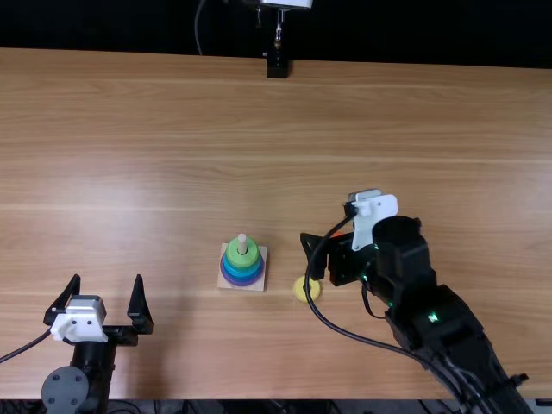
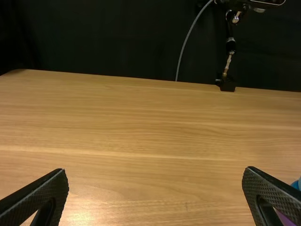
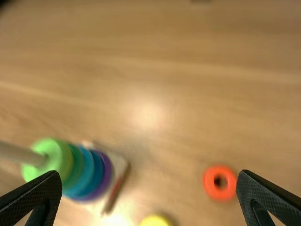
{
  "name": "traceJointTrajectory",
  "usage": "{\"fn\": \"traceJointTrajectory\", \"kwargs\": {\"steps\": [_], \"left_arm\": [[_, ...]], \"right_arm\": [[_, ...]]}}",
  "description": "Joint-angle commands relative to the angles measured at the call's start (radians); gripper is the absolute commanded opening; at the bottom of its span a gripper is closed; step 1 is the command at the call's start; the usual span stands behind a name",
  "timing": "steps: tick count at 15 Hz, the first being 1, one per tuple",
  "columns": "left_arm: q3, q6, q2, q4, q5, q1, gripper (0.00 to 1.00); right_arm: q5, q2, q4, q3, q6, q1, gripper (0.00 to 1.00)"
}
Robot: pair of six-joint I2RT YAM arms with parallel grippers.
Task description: Build the Hanoi tower: stack the rings onto the peg from bottom to top in this color order: purple, dark blue, light blue, dark green, light green, yellow, orange.
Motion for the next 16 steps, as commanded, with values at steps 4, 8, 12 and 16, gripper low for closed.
{"fn": "traceJointTrajectory", "kwargs": {"steps": [4,8,12,16], "left_arm": [[-0.026,0.011,-0.011,-0.006,-0.011,0.006,1.0],[-0.026,0.011,-0.011,-0.006,-0.011,0.006,1.0],[-0.026,0.012,-0.011,-0.006,-0.011,0.006,1.0],[-0.026,0.011,-0.011,-0.006,-0.011,0.006,1.0]], "right_arm": [[-0.004,0.106,-0.12,0.066,-0.015,0.055,1.0],[0.007,0.198,-0.116,0.068,-0.236,0.138,1.0],[0.167,0.277,-0.118,0.063,-0.242,0.144,1.0],[0.154,0.325,-0.12,0.062,-0.233,0.146,1.0]]}}
